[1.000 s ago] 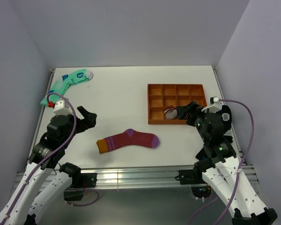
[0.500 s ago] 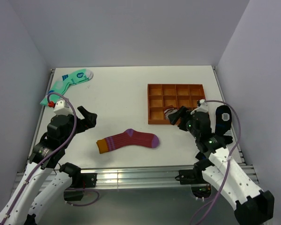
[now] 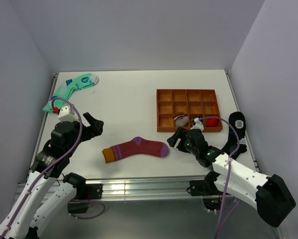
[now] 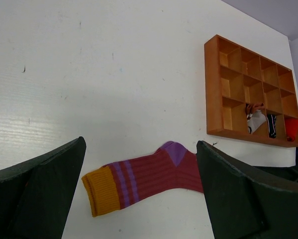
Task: Roll the socks
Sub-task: Fold the sock at the center of the board.
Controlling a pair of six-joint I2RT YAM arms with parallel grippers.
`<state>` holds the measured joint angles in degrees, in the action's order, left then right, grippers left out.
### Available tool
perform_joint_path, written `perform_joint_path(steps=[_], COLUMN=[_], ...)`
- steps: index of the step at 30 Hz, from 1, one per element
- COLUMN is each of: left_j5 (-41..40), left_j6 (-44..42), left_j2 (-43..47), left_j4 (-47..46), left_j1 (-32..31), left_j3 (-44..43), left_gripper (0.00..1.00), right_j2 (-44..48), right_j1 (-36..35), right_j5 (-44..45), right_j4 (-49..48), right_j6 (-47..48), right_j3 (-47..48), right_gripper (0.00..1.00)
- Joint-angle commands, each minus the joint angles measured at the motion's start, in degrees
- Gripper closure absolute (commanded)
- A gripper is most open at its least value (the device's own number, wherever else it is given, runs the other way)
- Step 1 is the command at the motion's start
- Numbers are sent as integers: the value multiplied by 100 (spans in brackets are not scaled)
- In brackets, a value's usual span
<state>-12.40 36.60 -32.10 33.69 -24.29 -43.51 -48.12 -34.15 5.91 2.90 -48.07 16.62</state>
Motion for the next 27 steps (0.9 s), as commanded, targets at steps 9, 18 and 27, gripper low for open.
perform_joint_path(steps=[9,18,27], left_j5=[80,36,45], left_j6=[-136,-118,-118], left_j2=[-42,-51,-77], left_j4=[-196,-179,-170], left_j1=[12,4,4], left_j3=[-79,-88,-97], left_gripper=[1,0,0], right_j2=[-672,-840,-1226], right_j1=[-566,-909,-1216], right_j5=[446,622,648], right_j4=[-1002,-922,-1247], right_j6=[-483,-747,-949], right_j3=[-124,-212,-300], right_gripper=[30,37,38])
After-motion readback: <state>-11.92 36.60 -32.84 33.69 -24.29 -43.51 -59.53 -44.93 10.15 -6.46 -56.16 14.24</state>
